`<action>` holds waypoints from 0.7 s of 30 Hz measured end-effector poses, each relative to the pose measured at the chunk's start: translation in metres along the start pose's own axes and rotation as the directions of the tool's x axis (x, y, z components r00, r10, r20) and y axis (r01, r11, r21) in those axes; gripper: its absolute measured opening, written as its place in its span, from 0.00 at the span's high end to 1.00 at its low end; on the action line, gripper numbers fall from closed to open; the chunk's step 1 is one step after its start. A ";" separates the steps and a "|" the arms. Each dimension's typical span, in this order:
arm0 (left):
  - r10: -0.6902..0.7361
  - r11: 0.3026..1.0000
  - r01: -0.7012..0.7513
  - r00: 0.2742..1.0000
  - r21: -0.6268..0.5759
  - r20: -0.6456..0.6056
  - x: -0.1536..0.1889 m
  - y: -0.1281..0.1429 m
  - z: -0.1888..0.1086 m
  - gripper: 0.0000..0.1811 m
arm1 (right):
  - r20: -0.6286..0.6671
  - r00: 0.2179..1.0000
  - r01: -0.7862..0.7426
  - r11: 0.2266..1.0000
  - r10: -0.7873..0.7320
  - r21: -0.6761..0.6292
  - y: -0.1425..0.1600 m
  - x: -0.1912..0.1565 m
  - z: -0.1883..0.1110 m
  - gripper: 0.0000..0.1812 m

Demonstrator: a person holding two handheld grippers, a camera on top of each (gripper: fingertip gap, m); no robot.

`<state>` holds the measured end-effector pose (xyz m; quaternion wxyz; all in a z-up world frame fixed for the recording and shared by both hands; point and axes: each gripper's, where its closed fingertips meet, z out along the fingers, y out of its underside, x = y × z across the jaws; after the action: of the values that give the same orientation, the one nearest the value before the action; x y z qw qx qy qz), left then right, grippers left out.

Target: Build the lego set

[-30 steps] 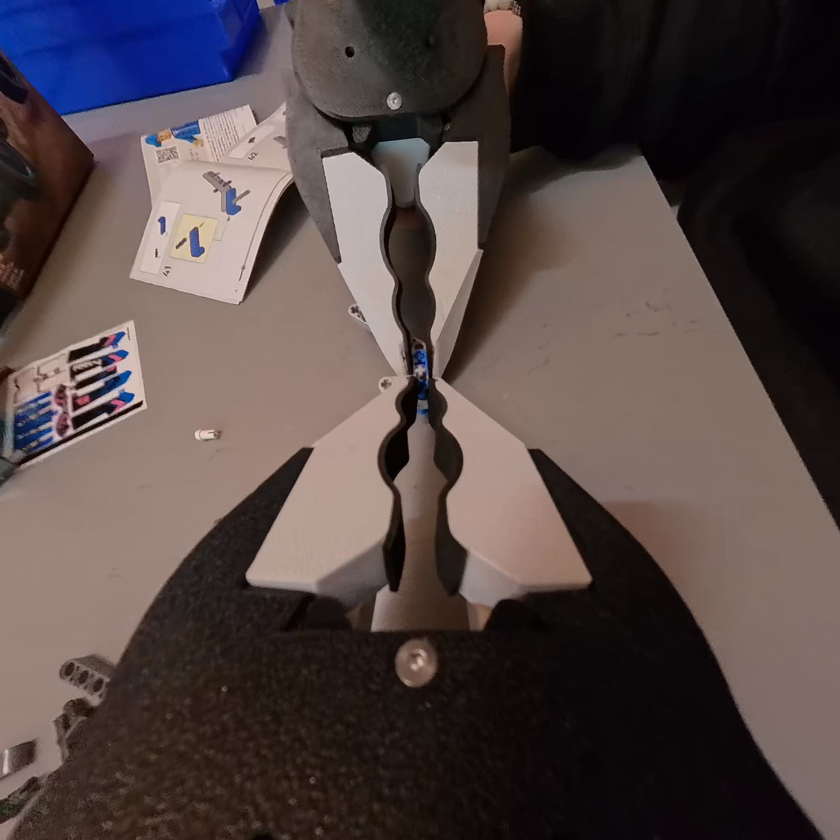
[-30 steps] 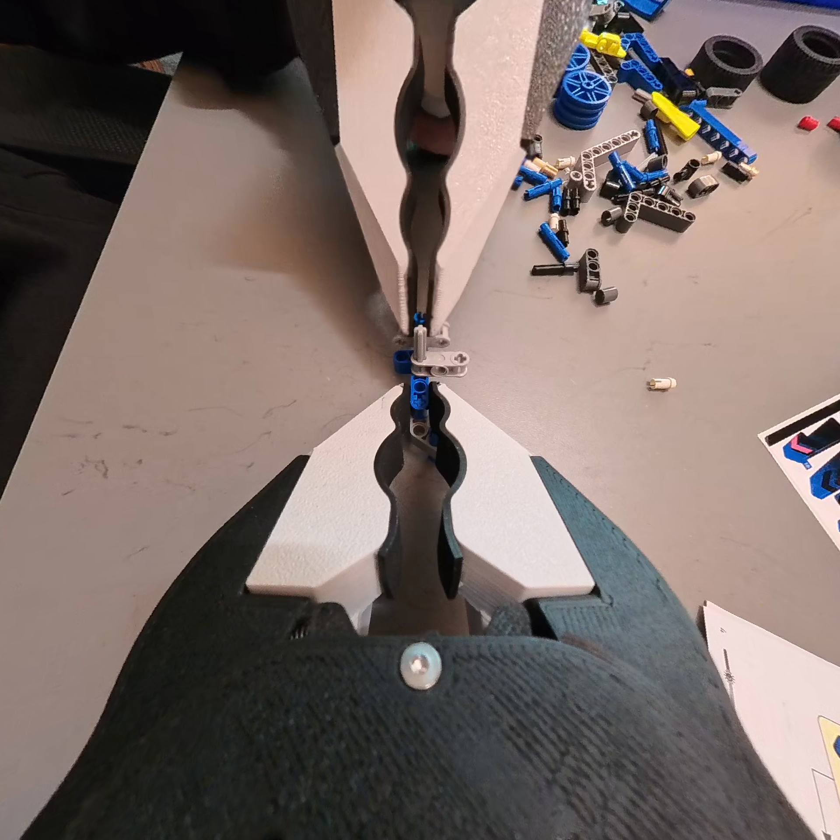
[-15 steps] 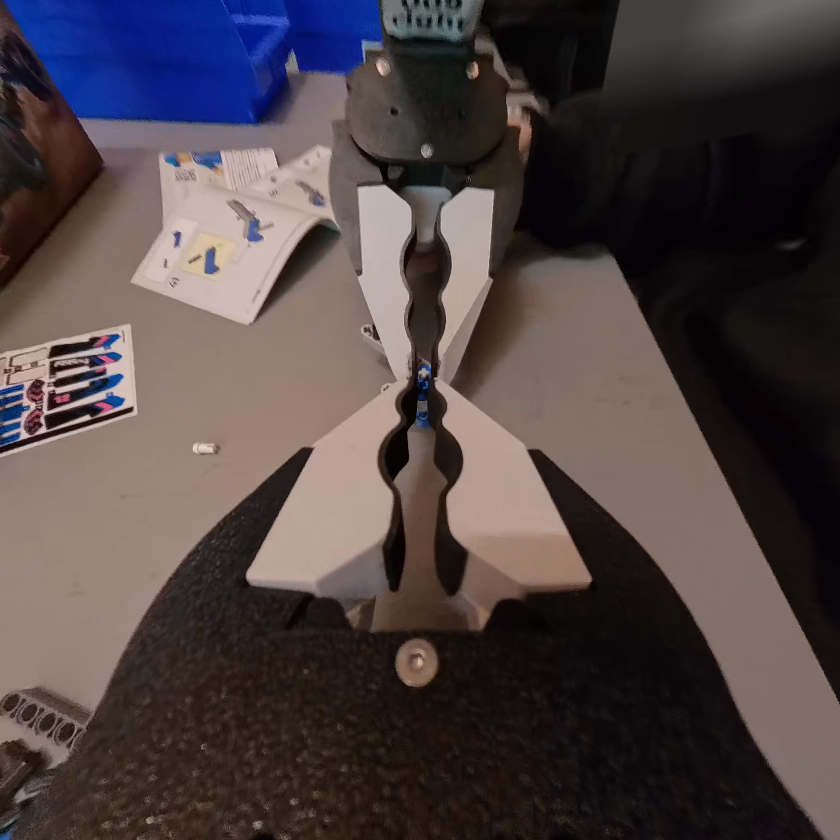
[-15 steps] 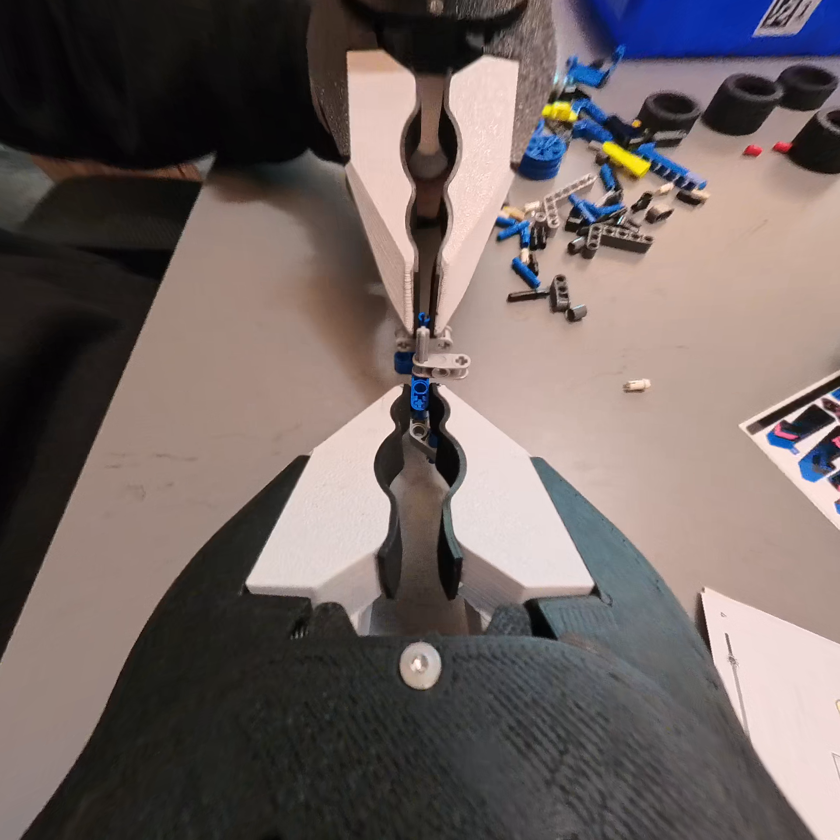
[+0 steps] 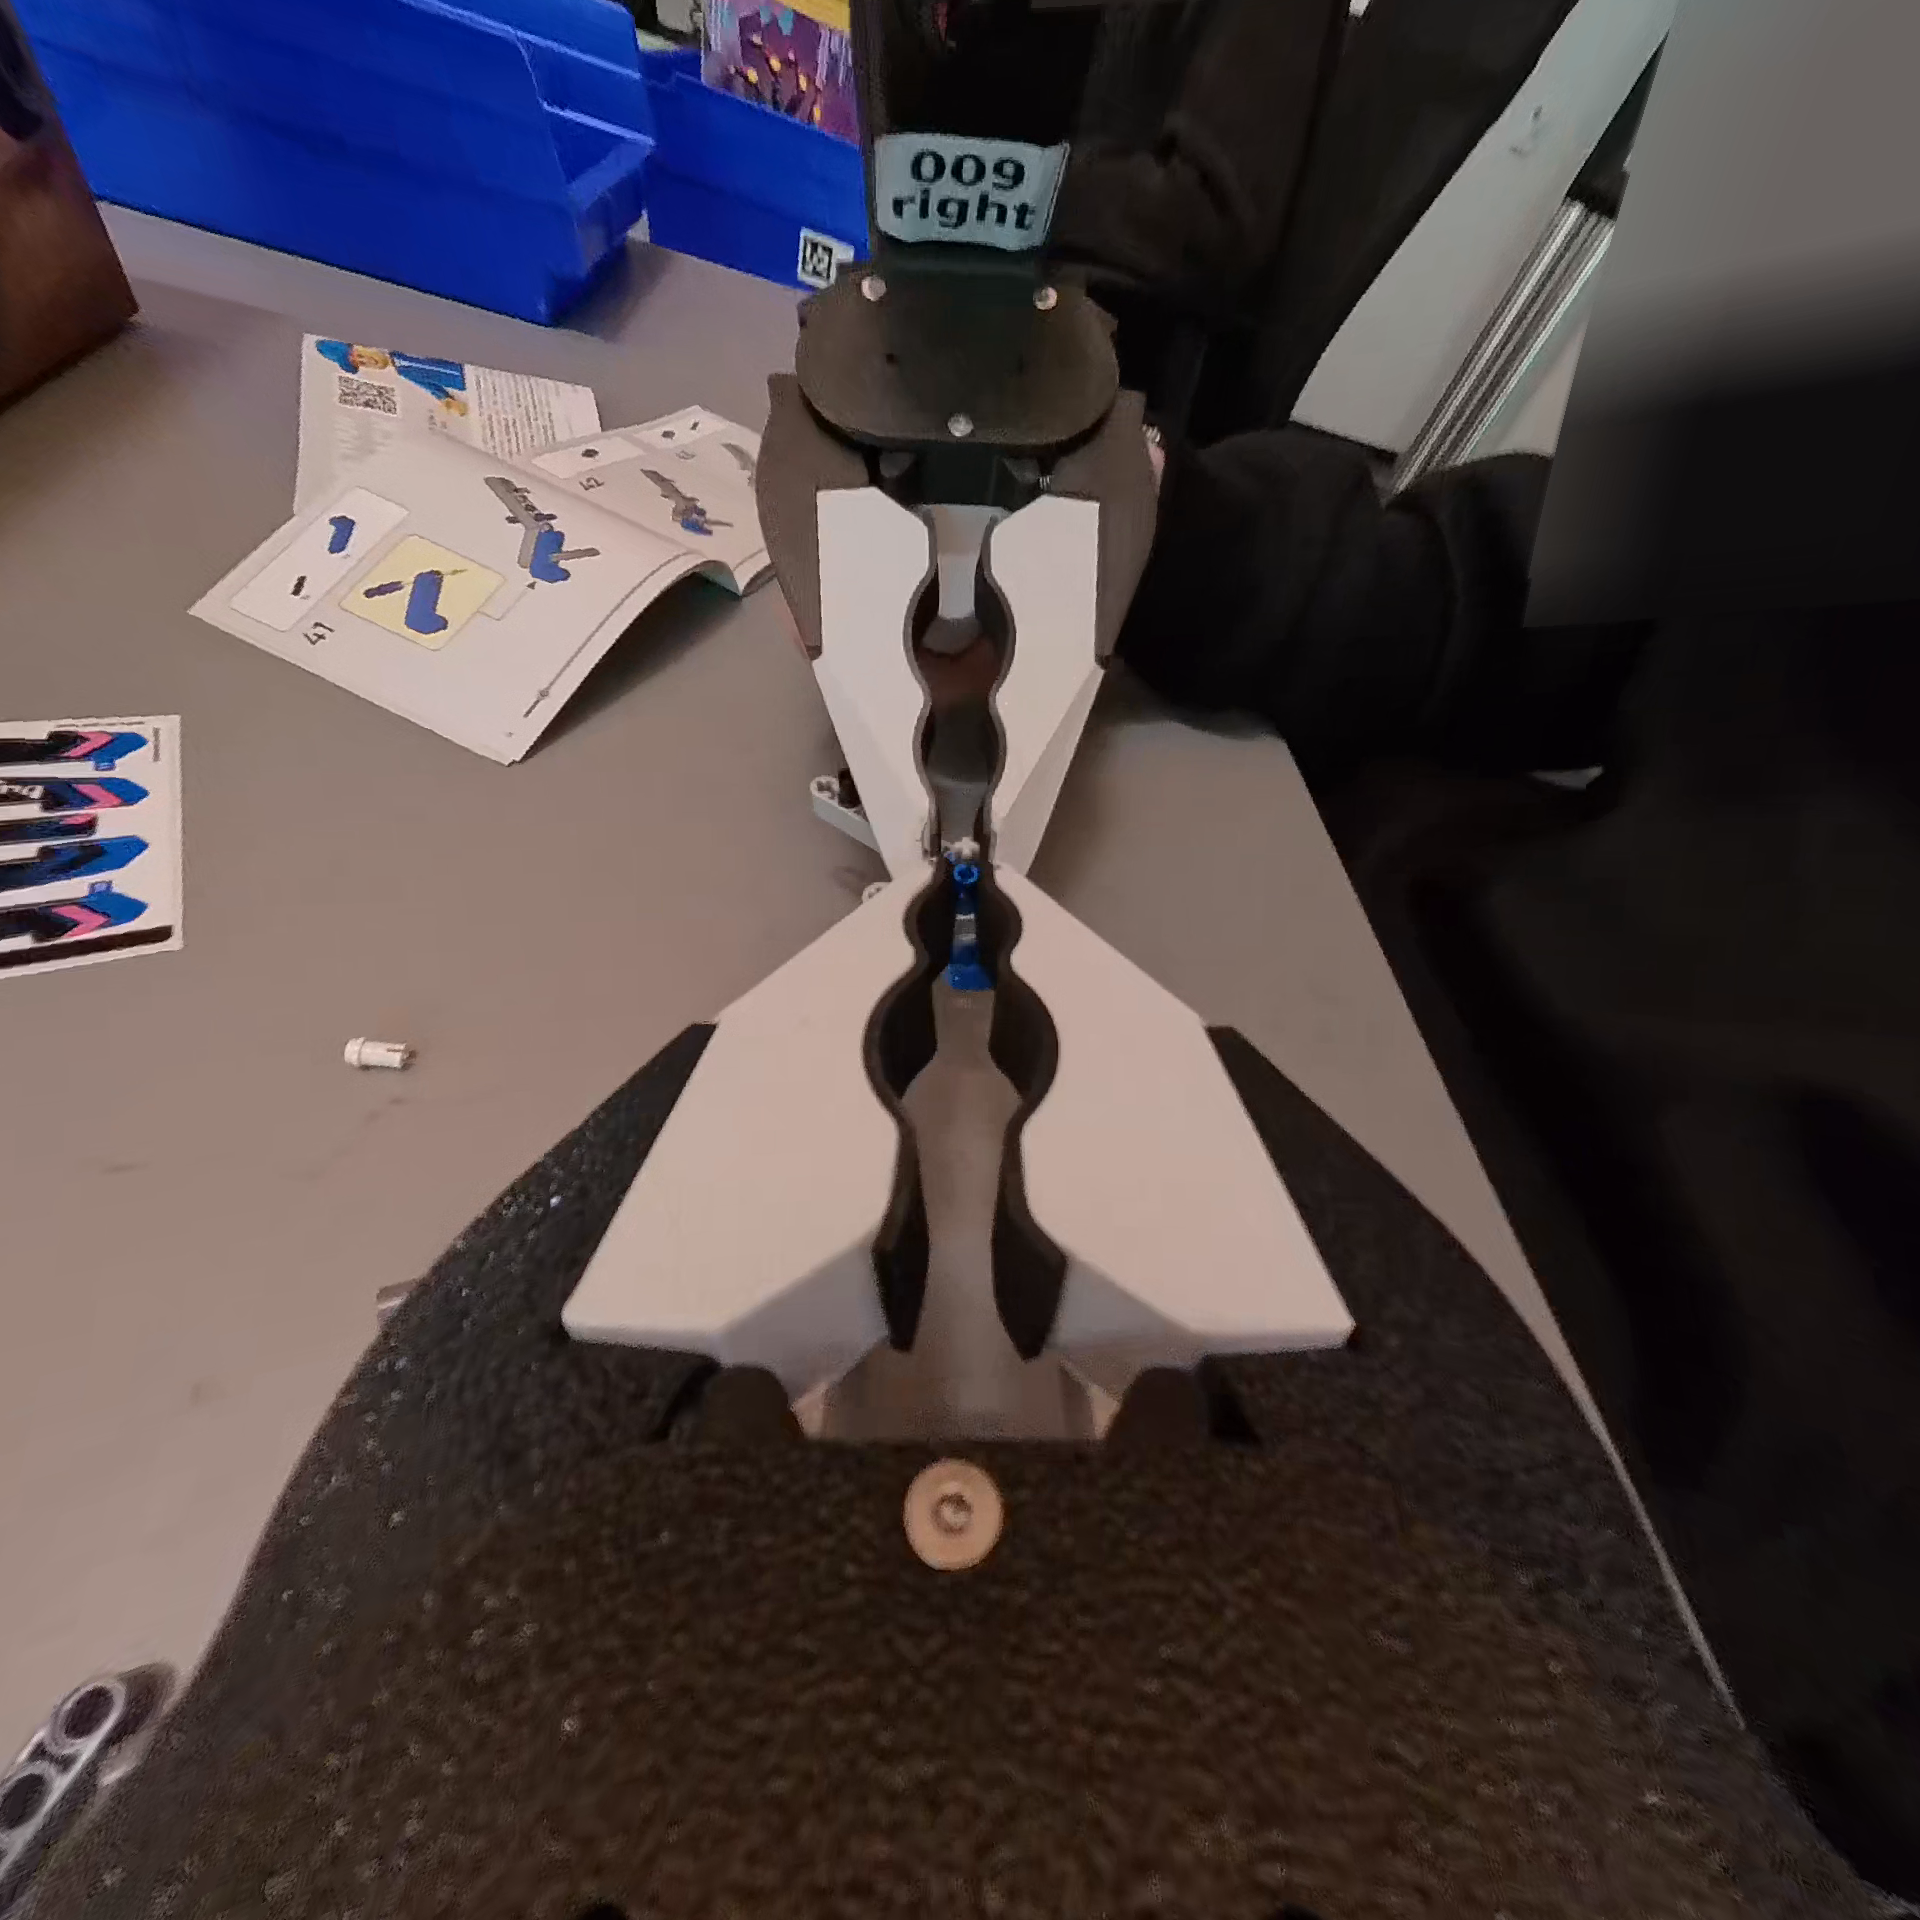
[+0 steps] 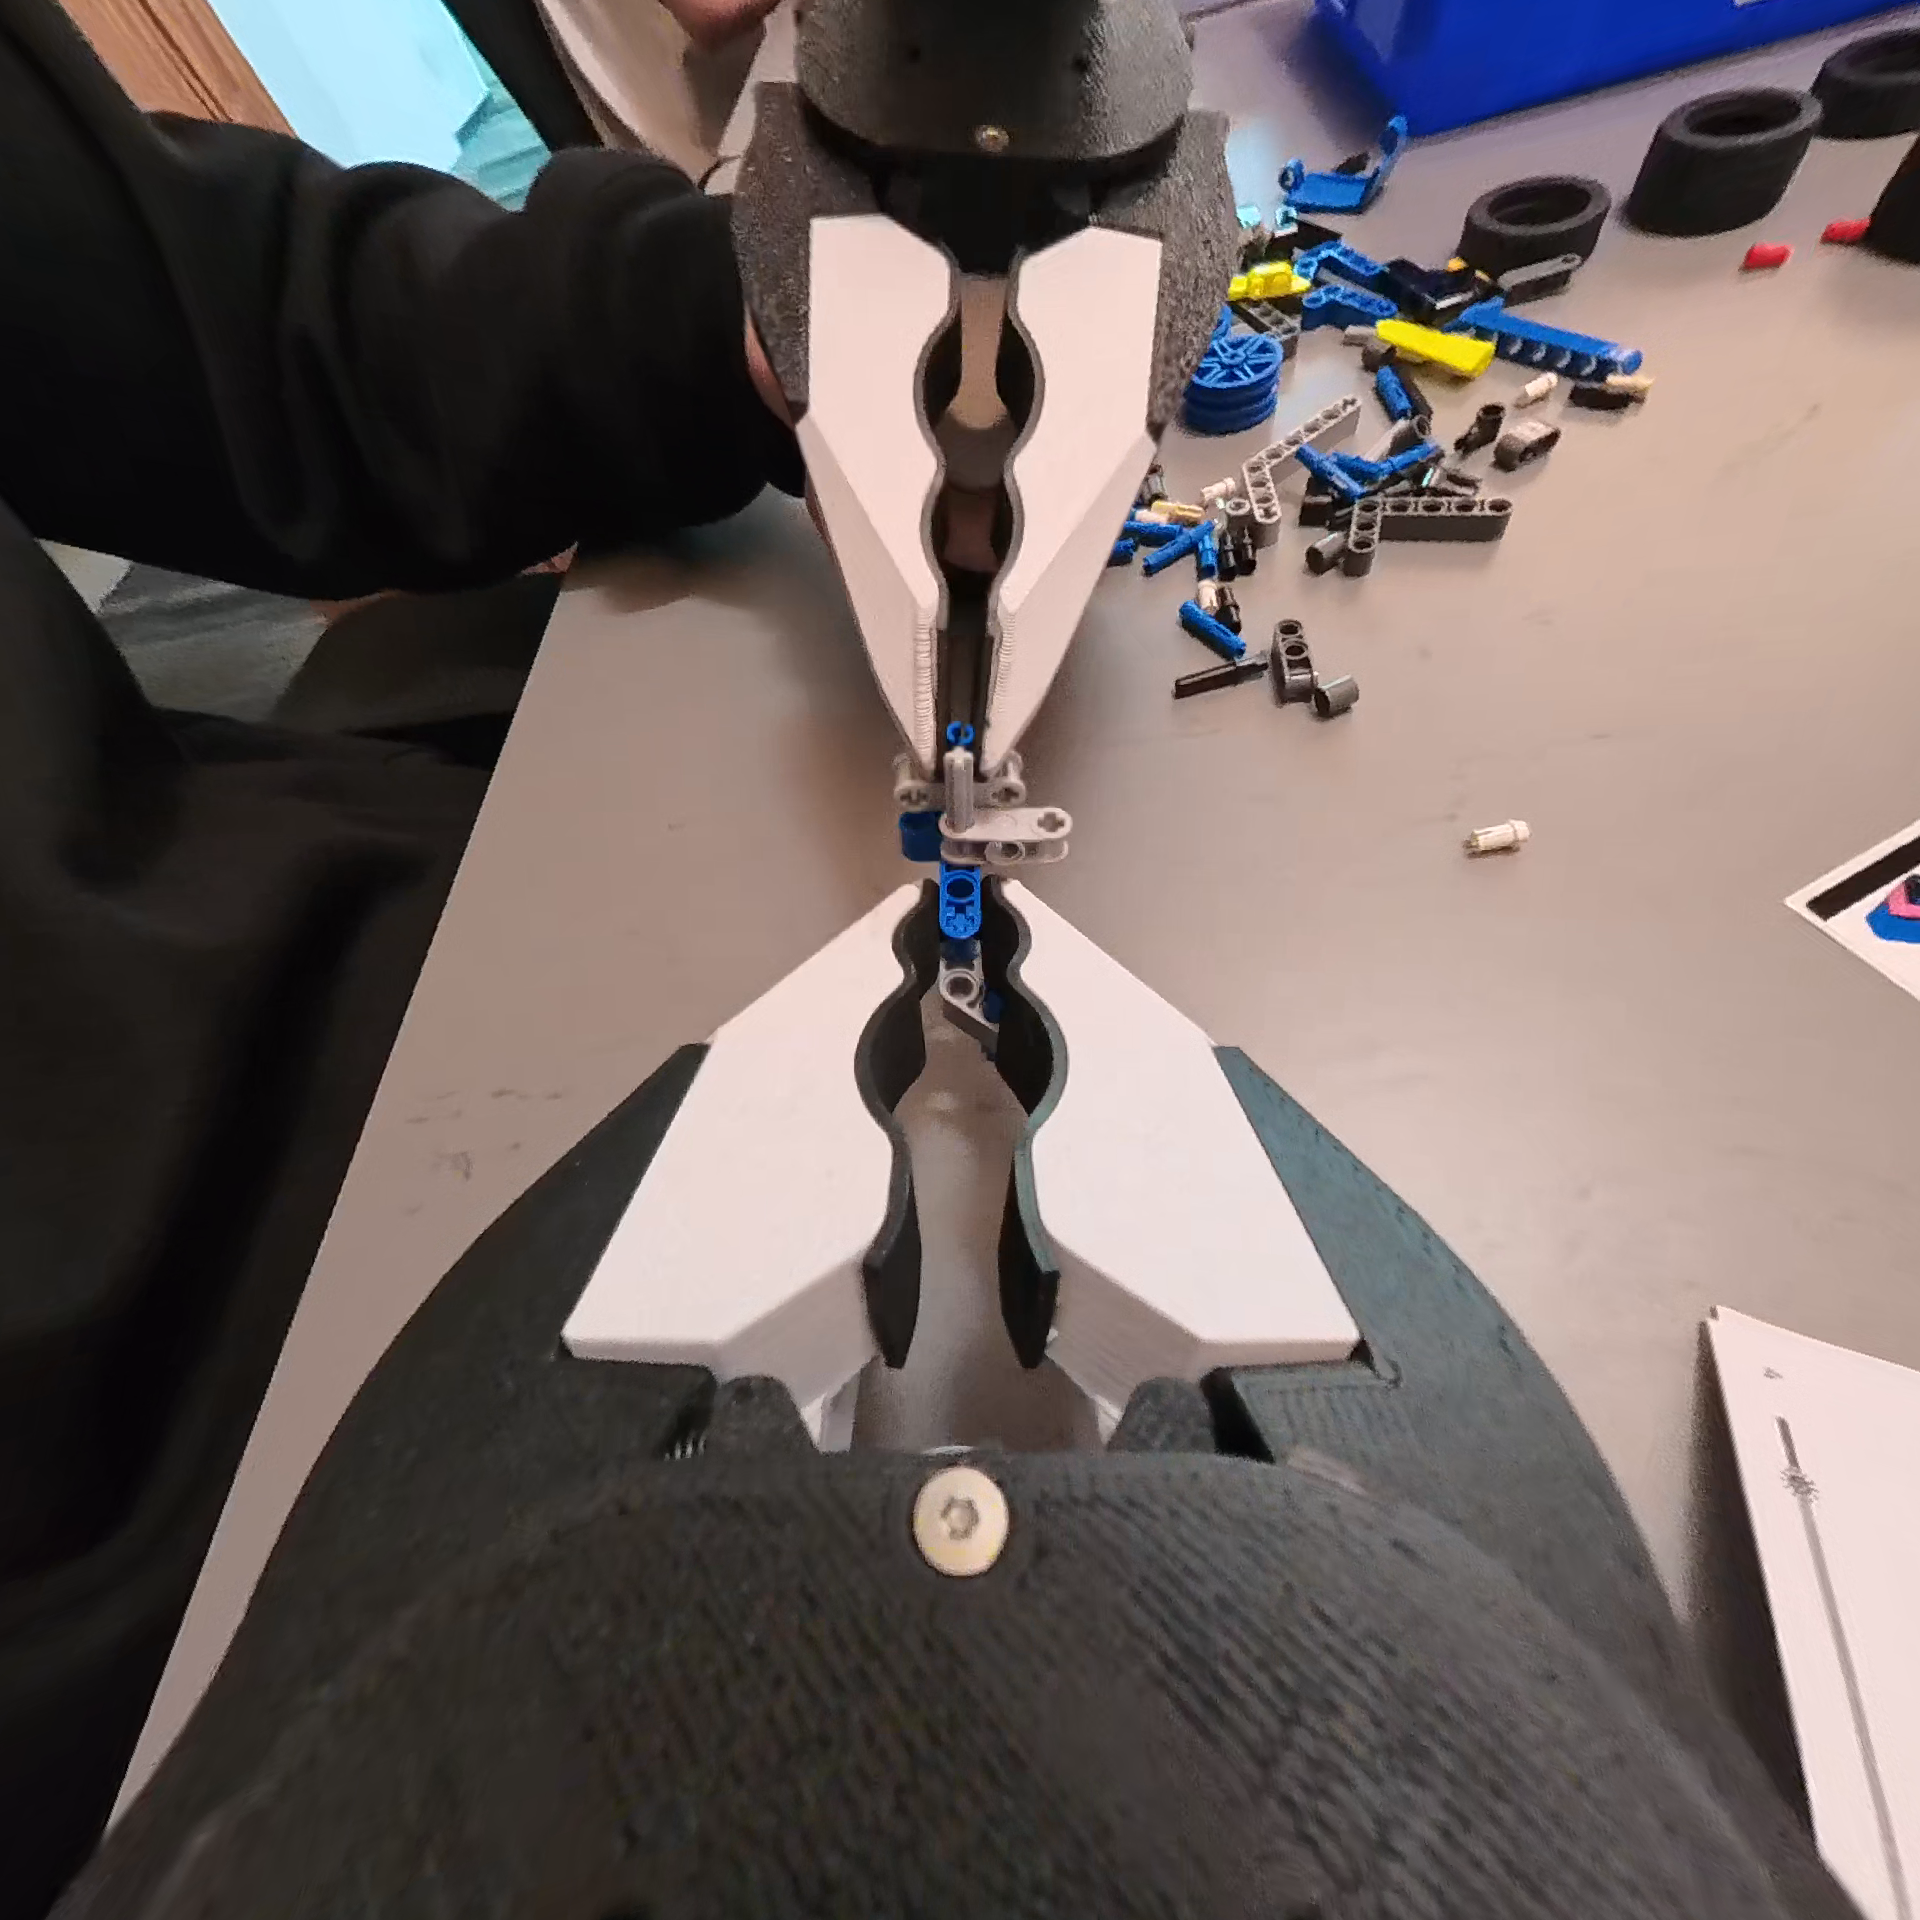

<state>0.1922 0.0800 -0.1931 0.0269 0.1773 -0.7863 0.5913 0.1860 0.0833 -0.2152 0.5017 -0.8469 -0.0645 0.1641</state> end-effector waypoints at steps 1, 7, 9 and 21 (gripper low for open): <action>0.017 1.000 -0.017 1.000 -0.004 0.001 0.000 0.000 -0.001 0.99 | 0.007 1.000 -0.018 1.000 0.018 0.006 -0.001 0.000 0.000 0.97; -0.081 0.992 0.084 0.996 0.091 -0.036 -0.001 -0.012 -0.004 0.99 | 0.064 0.993 -0.105 0.990 0.099 0.098 -0.013 -0.003 -0.006 0.97; -0.062 0.992 0.066 0.997 0.107 -0.038 0.002 -0.014 -0.004 0.99 | 0.097 0.988 -0.130 0.985 0.119 0.111 -0.014 -0.006 -0.007 0.97; -0.147 0.976 0.156 0.986 0.151 -0.074 0.002 -0.018 -0.007 0.99 | 0.113 0.983 -0.159 0.976 0.143 0.148 -0.019 -0.005 -0.009 0.97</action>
<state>0.1948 0.0820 -0.1735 0.0825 0.2197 -0.7206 0.6524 0.1853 0.0836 -0.1933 0.5488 -0.7979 -0.0121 0.2491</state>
